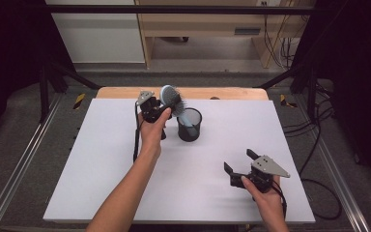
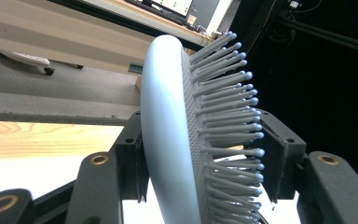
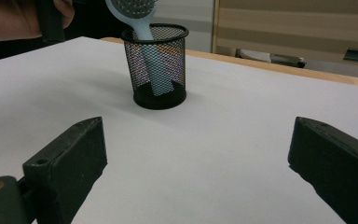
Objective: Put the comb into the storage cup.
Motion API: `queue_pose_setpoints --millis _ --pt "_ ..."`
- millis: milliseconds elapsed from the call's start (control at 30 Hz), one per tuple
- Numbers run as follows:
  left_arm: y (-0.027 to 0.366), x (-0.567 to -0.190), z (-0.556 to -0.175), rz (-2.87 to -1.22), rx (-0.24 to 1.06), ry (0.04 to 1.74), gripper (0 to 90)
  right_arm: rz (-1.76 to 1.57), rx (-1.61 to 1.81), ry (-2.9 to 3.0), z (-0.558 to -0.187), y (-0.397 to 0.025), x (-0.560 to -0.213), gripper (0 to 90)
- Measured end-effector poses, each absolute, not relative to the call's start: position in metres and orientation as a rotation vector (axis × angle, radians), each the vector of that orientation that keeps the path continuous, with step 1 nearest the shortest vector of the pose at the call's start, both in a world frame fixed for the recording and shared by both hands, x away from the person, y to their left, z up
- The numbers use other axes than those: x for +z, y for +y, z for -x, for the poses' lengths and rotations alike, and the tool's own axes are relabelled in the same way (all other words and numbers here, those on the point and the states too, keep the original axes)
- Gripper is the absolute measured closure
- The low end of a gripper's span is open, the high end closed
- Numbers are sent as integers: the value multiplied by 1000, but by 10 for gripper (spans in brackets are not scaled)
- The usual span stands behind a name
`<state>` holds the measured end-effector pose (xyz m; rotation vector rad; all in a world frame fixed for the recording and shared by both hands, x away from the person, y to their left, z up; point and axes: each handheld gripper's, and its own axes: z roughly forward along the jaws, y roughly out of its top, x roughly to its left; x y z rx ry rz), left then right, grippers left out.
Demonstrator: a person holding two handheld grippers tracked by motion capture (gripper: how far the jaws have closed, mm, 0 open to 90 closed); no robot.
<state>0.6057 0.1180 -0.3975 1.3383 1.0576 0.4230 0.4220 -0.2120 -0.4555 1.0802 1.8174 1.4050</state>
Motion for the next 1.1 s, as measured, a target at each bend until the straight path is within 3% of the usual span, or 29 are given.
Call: queue_pose_setpoints --millis 600,1100 --pt "121 -399 -606 -1345 418 1054 427 -1070 1395 1829 -422 -210 -456 46" --pt "121 -402 -607 -1364 408 1049 325 -1070 1393 1836 -422 -210 -457 46"
